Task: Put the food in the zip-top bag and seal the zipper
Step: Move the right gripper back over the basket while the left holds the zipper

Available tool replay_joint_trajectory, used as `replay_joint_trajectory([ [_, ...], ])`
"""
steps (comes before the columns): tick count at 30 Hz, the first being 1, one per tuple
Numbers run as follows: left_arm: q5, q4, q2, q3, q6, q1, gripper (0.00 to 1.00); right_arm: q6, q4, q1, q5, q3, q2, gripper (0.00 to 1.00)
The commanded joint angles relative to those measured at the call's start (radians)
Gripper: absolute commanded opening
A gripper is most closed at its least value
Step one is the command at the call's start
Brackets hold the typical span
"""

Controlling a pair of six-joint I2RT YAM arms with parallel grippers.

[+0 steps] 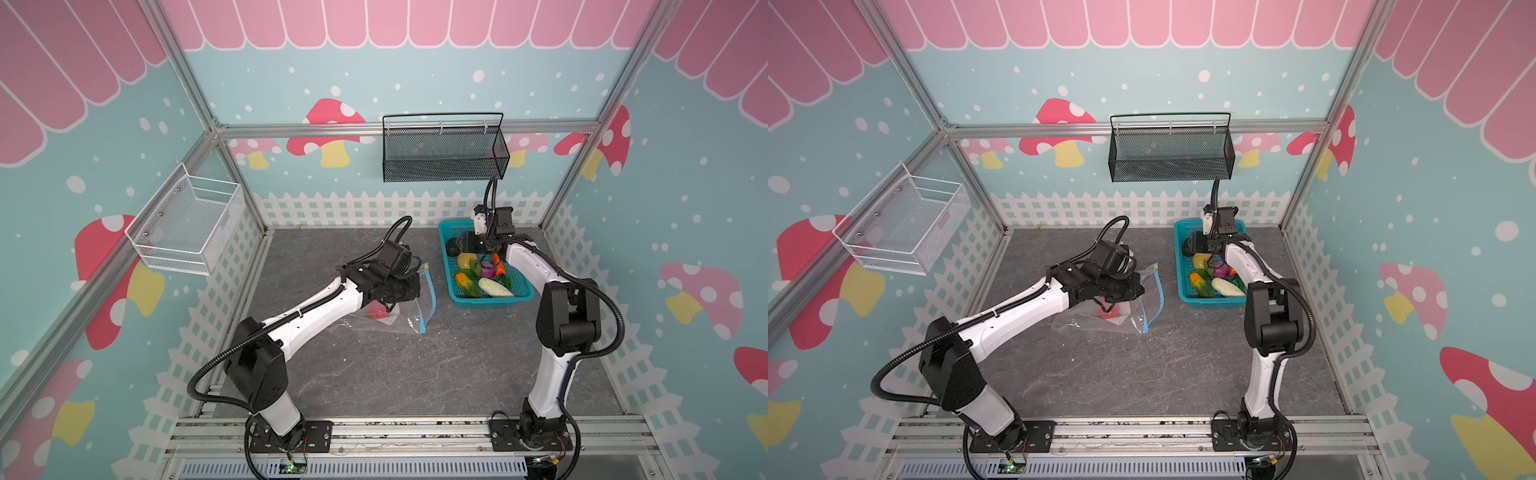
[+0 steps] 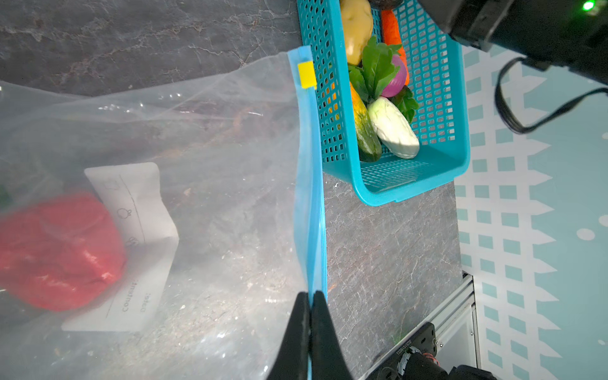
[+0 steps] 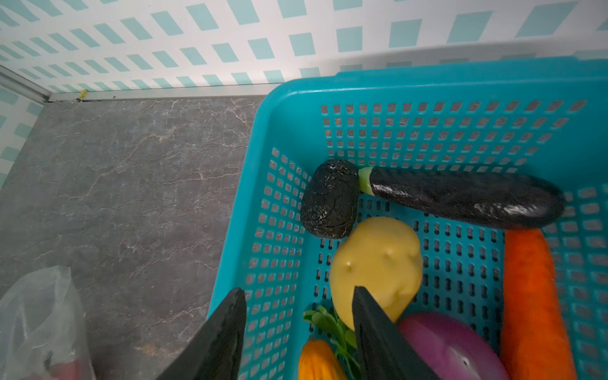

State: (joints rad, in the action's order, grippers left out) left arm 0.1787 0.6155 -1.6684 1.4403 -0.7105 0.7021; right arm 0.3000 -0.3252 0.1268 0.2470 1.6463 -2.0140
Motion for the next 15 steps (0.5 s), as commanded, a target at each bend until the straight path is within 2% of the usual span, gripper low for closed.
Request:
replay_joint_trajectory([
  [1,0.016,0.001,-0.015,0.032,0.011,-0.008,0.00,-0.008,-0.052,0.009,-0.014,0.080,-0.080,0.53],
  [7,0.019,0.006,-0.022,0.029,0.010,-0.011,0.00,-0.009,-0.043,0.014,-0.017,0.155,-0.163,0.51],
  [15,0.023,0.006,-0.026,0.024,0.008,-0.012,0.00,0.016,0.000,0.015,-0.034,0.171,-0.219,0.48],
])
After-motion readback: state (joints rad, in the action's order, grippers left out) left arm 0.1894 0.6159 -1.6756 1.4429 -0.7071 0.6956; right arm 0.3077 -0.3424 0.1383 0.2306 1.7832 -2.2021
